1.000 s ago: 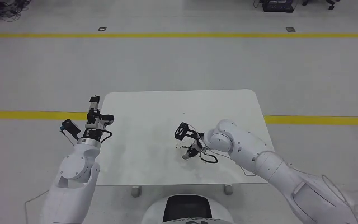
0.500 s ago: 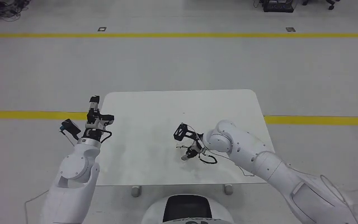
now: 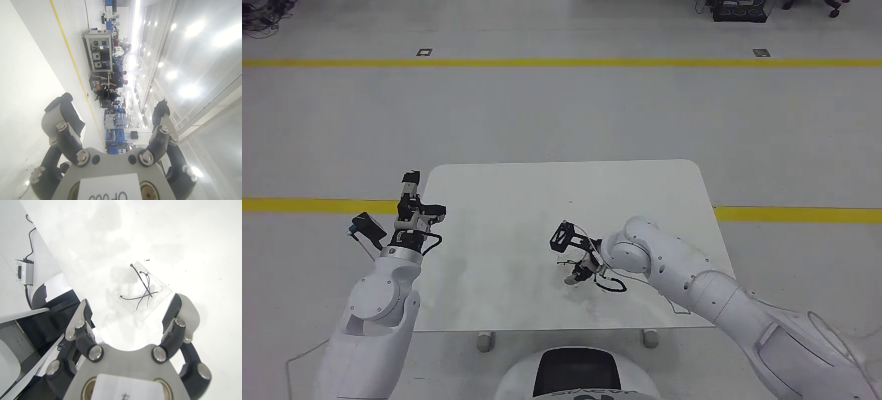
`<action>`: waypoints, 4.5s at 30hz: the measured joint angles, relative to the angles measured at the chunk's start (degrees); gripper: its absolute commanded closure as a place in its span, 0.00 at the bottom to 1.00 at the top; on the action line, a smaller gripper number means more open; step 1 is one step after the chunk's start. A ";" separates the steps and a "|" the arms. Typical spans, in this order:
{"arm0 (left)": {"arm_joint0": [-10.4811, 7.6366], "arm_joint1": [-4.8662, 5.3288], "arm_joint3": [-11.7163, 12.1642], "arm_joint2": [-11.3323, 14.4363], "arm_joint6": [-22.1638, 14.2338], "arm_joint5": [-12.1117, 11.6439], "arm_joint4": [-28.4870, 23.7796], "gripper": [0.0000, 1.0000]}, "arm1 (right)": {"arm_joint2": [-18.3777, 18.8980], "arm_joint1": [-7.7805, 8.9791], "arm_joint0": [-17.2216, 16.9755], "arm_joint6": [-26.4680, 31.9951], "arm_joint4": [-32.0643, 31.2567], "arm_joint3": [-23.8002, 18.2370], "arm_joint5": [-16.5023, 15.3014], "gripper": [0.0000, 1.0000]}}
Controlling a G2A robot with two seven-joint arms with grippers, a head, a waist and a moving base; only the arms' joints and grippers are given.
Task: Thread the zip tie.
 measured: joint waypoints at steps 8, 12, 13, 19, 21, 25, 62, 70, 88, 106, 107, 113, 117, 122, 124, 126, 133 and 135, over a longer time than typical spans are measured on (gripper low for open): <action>0.00 0.00 0.00 0.00 0.00 0.00 0.00 0.00 | -0.17 -0.76 -0.63 -1.75 -2.74 1.14 0.57 0.65; 0.00 0.00 0.00 0.00 0.00 0.00 0.00 0.00 | -0.10 -1.07 -0.89 -2.31 -3.64 1.51 0.51 0.67; 0.00 0.00 0.00 0.00 0.00 0.00 0.00 0.00 | -0.13 -1.20 -0.96 -2.35 -4.09 1.59 0.91 0.68; 0.00 0.00 0.00 0.00 0.00 0.00 0.00 0.00 | -0.66 -2.07 -1.30 -2.38 -5.64 2.06 2.41 0.71; 0.00 0.00 0.00 0.00 0.00 0.00 0.00 0.00 | -0.77 -2.40 -1.31 -2.65 -5.90 2.52 2.33 0.74; 0.00 0.00 0.00 0.00 0.00 0.00 0.00 0.00 | -1.06 -3.07 -1.30 -3.49 -6.62 3.44 2.12 0.77; 0.00 0.00 0.00 0.00 0.00 0.00 0.00 0.00 | -2.19 -10.18 0.91 -6.22 -9.19 17.06 1.49 0.84; 0.00 0.00 0.00 0.00 0.00 0.00 0.00 0.00 | -2.21 -11.24 1.17 -6.79 -10.21 18.69 1.05 0.84; 0.00 0.00 0.00 0.00 0.00 0.00 0.00 0.00 | -1.29 -12.86 1.01 -7.10 -12.25 20.48 1.86 1.00; 0.00 0.00 0.00 0.00 0.00 0.00 0.00 0.00 | 4.73 -8.65 -5.38 -1.53 -18.98 4.46 6.11 1.00; 0.00 0.00 0.00 0.00 0.00 0.00 0.00 0.00 | 5.66 -8.04 -6.26 -1.09 -19.62 2.64 6.28 1.00; 0.00 0.00 0.00 0.00 0.00 0.00 0.00 0.00 | 11.78 -4.70 -11.53 -0.55 -21.49 -6.25 5.00 1.00; 0.00 0.00 0.00 0.00 0.00 0.00 0.00 0.00 | 16.42 -2.73 -15.13 -1.44 -21.14 -10.63 2.86 1.00; 0.00 0.00 0.00 0.00 0.00 0.00 0.00 0.00 | 22.31 -0.84 -19.26 -3.94 -17.81 -14.15 -0.25 1.00; 0.00 0.00 0.00 0.00 0.00 0.00 0.00 0.00 | 24.40 -0.34 -20.58 -5.18 -15.00 -14.88 -0.76 1.00; 0.00 0.00 0.00 0.00 0.00 0.00 0.00 0.00 | 24.71 -0.28 -20.75 -5.35 -14.25 -14.99 -0.74 1.00; 0.00 0.00 0.00 0.00 0.00 0.00 0.00 0.00 | 24.58 -0.31 -20.67 -5.25 -14.81 -14.94 -0.69 1.00; 0.00 0.00 0.00 0.00 0.00 0.00 0.00 0.00 | 24.58 -0.31 -20.69 -5.27 -14.79 -14.94 -0.68 1.00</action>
